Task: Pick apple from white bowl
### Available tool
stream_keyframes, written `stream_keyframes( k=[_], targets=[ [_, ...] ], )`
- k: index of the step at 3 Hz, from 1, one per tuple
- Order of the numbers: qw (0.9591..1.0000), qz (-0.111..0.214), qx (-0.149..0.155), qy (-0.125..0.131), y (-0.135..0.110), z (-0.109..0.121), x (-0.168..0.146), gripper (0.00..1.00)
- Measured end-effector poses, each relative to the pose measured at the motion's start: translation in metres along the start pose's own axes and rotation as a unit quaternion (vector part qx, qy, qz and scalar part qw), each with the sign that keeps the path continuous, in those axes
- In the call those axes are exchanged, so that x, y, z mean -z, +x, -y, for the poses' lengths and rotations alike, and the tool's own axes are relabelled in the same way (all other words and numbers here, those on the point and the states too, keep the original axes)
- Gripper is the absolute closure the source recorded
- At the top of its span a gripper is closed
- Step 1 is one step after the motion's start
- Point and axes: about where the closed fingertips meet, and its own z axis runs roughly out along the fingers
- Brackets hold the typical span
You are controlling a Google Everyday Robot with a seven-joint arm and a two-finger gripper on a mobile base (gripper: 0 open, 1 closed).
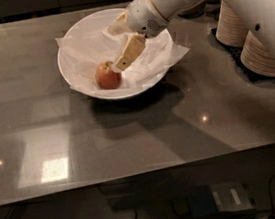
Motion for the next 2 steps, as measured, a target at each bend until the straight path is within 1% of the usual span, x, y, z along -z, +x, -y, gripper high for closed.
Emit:
stream_keyframes(
  k=[2],
  targets=[
    [0.9986, -0.006, -0.019, -0.049, 0.019, -0.008, -0.034, 0.22]
  ],
)
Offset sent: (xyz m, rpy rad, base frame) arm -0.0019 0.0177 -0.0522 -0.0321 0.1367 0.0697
